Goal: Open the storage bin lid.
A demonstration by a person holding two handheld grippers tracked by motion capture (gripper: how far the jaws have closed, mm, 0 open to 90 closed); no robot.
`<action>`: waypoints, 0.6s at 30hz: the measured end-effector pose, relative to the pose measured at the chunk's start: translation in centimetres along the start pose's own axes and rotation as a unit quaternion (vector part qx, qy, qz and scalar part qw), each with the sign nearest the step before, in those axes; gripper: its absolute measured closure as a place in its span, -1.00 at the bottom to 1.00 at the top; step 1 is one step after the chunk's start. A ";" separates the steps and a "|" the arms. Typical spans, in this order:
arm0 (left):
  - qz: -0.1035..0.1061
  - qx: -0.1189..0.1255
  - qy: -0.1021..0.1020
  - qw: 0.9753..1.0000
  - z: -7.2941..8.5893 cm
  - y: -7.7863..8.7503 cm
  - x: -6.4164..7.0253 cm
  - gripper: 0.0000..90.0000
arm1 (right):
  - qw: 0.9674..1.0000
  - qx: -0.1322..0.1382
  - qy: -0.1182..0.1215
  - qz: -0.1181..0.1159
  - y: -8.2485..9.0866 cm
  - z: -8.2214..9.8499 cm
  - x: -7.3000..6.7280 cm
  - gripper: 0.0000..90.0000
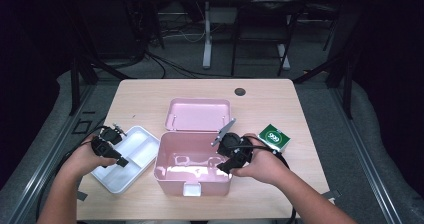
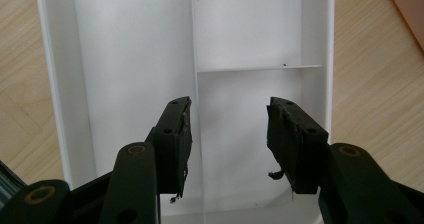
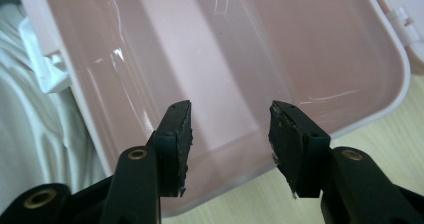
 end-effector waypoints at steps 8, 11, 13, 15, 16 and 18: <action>-0.001 0.001 0.002 1.000 0.1 0.2 -0.1 0.14 | 0.998 -0.056 0.022 -0.003 0.3 -1.9 0.2 0.07; -0.003 0.001 0.004 1.000 0.2 0.2 -0.2 0.13 | 0.998 -0.056 0.025 0.007 1.3 -2.6 0.4 0.03; -0.005 0.002 0.005 1.000 0.3 0.3 -0.2 0.11 | 0.998 -0.057 0.023 0.014 2.0 -2.8 0.8 -0.01; -0.005 0.006 0.005 1.000 0.3 0.4 -0.3 0.06 | 0.998 -0.055 0.010 0.015 2.6 -2.8 1.5 -0.04; -0.005 0.011 0.008 1.000 0.2 0.5 -0.3 0.04 | 0.998 -0.055 0.003 0.019 2.9 -2.8 1.9 -0.08; -0.007 0.017 0.009 1.000 0.2 0.6 -0.4 -0.01 | 0.999 -0.048 -0.012 0.022 3.2 -2.5 2.7 -0.16</action>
Point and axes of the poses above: each handheld gripper's, and its own axes: y roughly backward along the jaws, z roughly out of its underside, x roughly to its right, the point moved 1 cm from there along -y, roughly forward along the jaws, and after that the axes turned 4 degrees about -x, right-handed, at the moved point
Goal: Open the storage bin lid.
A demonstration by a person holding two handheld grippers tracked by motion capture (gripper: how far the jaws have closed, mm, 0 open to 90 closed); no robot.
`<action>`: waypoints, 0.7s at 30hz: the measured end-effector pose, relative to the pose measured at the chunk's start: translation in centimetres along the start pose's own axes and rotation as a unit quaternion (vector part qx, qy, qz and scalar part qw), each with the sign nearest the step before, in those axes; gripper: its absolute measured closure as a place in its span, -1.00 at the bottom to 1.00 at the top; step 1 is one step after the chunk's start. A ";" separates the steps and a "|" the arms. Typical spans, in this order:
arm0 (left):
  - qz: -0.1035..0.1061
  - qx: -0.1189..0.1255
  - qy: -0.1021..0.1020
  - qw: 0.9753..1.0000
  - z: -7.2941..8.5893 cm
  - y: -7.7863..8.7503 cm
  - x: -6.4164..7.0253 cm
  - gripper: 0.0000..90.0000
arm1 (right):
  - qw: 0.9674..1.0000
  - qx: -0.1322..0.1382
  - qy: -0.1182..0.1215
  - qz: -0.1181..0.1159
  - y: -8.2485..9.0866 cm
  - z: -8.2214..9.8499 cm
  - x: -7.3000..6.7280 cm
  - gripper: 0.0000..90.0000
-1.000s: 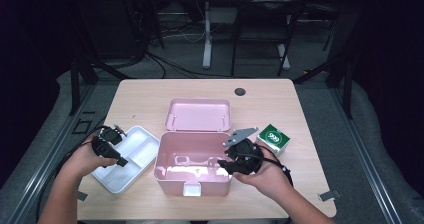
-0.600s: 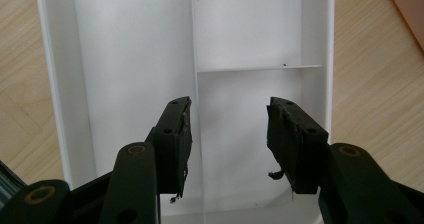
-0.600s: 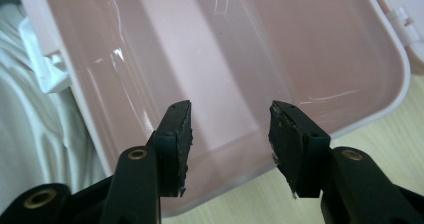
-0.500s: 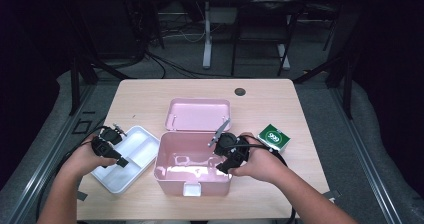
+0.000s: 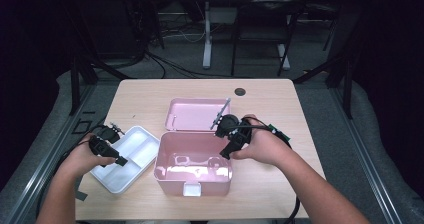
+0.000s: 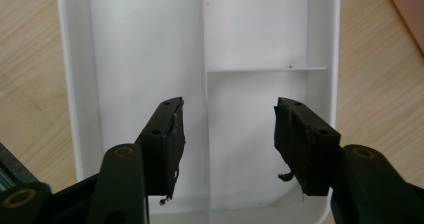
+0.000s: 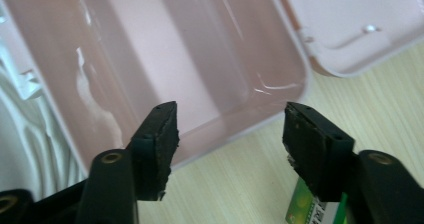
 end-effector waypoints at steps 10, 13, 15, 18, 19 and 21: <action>0.001 -0.005 0.001 1.000 0.3 -0.2 -0.4 0.00 | 0.999 -0.013 -0.036 0.003 0.1 1.8 3.0 -0.22; 0.001 -0.005 0.000 1.000 0.2 -0.2 -0.4 0.00 | 0.999 -0.025 -0.044 0.009 -0.2 2.5 4.0 -0.23; 0.001 -0.003 0.002 1.000 0.2 -0.1 -0.3 0.00 | 0.998 -0.028 -0.054 0.011 -0.4 3.0 4.8 -0.25; 0.002 -0.003 0.000 1.000 0.1 -0.1 -0.4 0.00 | 0.996 -0.040 -0.071 0.019 -0.9 3.8 6.1 -0.33; 0.003 -0.001 0.002 1.000 0.2 -0.1 -0.4 -0.01 | 0.996 -0.044 -0.076 0.022 -1.1 4.1 6.6 -0.33; 0.003 -0.002 0.003 1.000 0.2 -0.1 -0.4 -0.01 | 0.995 -0.048 -0.086 0.025 -1.5 4.6 7.4 -0.35</action>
Point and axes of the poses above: each handheld gripper's, and its own axes: y roughly backward along the jaws, z roughly out of its underside, x roughly to its right, the point moved 1 cm from there along -y, roughly forward along the jaws, and after that the axes turned 4 degrees about -x, right-handed, at the moved point
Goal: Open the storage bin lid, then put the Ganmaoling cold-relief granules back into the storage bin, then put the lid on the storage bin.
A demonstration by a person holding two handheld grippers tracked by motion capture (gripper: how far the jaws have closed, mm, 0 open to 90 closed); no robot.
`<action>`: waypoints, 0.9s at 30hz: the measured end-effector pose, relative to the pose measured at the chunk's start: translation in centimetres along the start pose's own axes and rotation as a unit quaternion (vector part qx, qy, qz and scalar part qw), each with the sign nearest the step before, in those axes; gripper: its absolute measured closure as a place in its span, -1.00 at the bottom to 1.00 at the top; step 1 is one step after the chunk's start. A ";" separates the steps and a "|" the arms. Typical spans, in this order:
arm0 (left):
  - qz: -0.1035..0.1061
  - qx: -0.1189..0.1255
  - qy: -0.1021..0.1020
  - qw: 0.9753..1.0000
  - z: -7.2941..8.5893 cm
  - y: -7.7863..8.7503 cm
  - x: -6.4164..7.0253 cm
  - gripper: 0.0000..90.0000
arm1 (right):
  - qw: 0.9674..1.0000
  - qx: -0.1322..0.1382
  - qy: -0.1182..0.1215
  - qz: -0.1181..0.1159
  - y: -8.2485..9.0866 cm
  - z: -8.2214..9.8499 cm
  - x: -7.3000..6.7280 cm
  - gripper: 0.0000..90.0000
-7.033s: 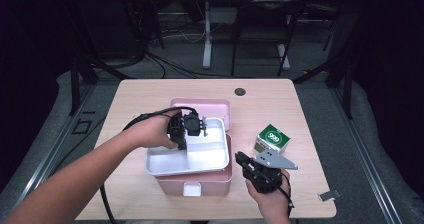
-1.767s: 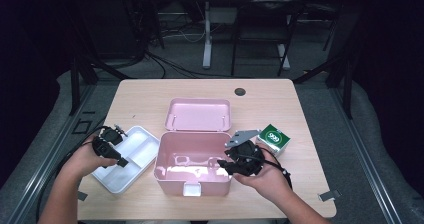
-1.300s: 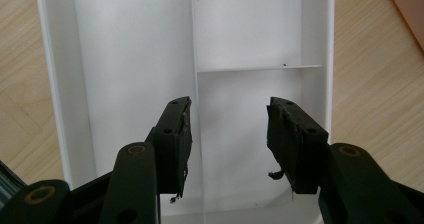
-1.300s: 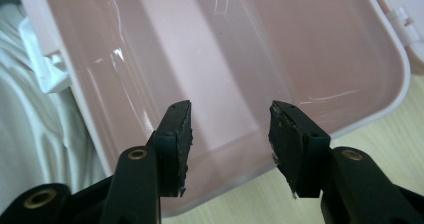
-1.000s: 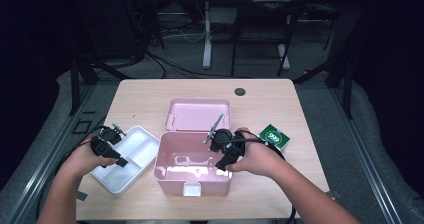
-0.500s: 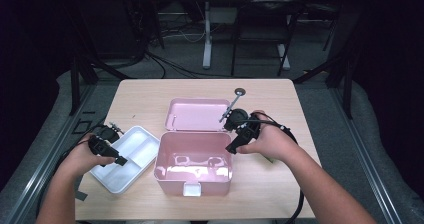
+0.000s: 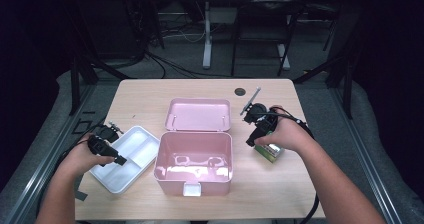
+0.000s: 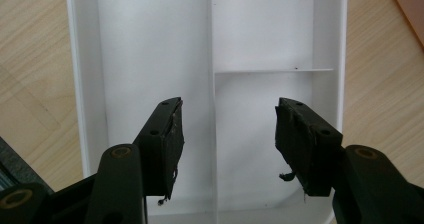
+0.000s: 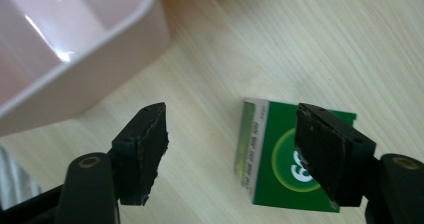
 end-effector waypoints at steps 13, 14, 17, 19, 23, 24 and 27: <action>-0.007 -0.008 0.000 1.000 -0.1 -0.2 0.2 0.00 | 0.998 -0.025 -0.049 0.008 -2.5 1.5 4.5 -0.39; -0.008 -0.008 -0.002 1.000 -0.2 -0.2 0.2 0.00 | 0.998 -0.031 -0.052 0.002 -2.7 1.6 4.8 -0.39; -0.003 -0.006 -0.003 1.000 -0.2 -0.3 0.3 0.00 | 0.997 -0.047 -0.052 0.009 -3.2 1.7 5.4 -0.46; -0.005 -0.007 -0.003 1.000 -0.2 -0.2 0.2 0.00 | 0.997 -0.053 -0.056 0.009 -3.6 1.7 5.7 -0.55; -0.004 -0.007 -0.005 1.000 -0.2 -0.2 0.2 0.01 | 0.996 -0.066 -0.061 0.010 -4.4 1.7 6.2 -0.69; -0.005 -0.007 -0.005 1.000 -0.2 -0.2 0.2 0.01 | 0.996 -0.063 -0.063 0.010 -4.7 1.7 6.3 -0.70; -0.005 -0.006 -0.007 1.000 -0.3 -0.2 0.3 0.01 | 0.995 -0.068 -0.065 0.015 -5.1 1.7 6.7 -0.76</action>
Point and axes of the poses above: each handheld gripper's, and its own axes: y roughly backward along the jaws, z roughly out of its underside, x roughly to its right, the point moved 1 cm from there along -y, roughly forward along the jaws, and after that the axes turned 4 degrees about -x, right-handed, at the moved point
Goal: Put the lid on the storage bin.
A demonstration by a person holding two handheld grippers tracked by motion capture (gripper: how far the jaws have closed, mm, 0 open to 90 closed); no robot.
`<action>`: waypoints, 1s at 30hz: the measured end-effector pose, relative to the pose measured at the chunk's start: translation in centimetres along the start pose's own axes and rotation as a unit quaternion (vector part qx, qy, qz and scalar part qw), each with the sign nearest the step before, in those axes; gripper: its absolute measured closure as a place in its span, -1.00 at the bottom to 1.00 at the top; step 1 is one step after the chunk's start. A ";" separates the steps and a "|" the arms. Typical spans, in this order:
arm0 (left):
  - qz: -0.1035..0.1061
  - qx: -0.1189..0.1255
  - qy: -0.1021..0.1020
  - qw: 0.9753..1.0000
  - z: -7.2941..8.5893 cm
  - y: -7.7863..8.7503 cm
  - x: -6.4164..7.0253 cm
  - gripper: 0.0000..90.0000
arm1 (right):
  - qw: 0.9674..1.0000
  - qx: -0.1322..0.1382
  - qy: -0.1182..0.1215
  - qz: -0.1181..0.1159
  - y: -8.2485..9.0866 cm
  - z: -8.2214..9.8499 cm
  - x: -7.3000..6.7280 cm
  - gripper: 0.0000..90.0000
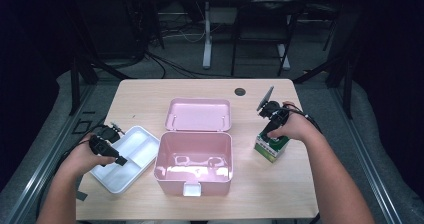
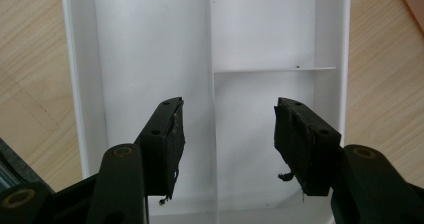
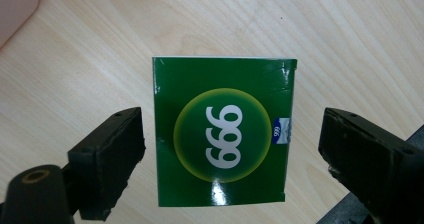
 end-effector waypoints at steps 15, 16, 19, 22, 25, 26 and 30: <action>-0.011 -0.010 0.000 1.000 -0.2 -0.4 0.1 0.01 | 0.999 -0.011 -0.014 -0.027 -1.8 0.6 1.0 -0.86; -0.009 -0.009 -0.002 1.000 -0.2 -0.4 0.1 0.01 | 0.999 -0.011 -0.015 -0.028 -1.9 0.7 1.0 -0.88; -0.003 -0.007 -0.002 1.000 -0.2 -0.3 0.2 0.01 | 0.999 -0.017 -0.017 -0.038 -2.0 0.7 1.3 -0.92; -0.004 -0.004 -0.003 1.000 -0.2 -0.2 0.2 0.01 | 0.998 -0.017 -0.022 -0.054 -2.2 0.9 1.5 -0.92; -0.002 -0.006 -0.002 1.000 -0.2 -0.3 0.2 0.01 | 0.998 -0.010 -0.024 -0.064 -2.6 1.1 1.5 -0.92; -0.002 -0.007 -0.002 1.000 -0.2 -0.3 0.2 0.01 | 0.997 -0.012 -0.023 -0.069 -2.6 1.2 1.4 -0.92; -0.003 -0.007 -0.004 1.000 -0.3 -0.3 0.3 0.01 | 0.997 -0.013 -0.022 -0.074 -2.7 1.2 1.3 -0.90</action>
Point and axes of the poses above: each handheld gripper's, and its own axes: y roughly backward along the jaws, z roughly out of its underside, x roughly to its right, the point moved 1 cm from there along -y, roughly forward along the jaws, and after that the axes turned 4 degrees about -x, right-handed, at the moved point
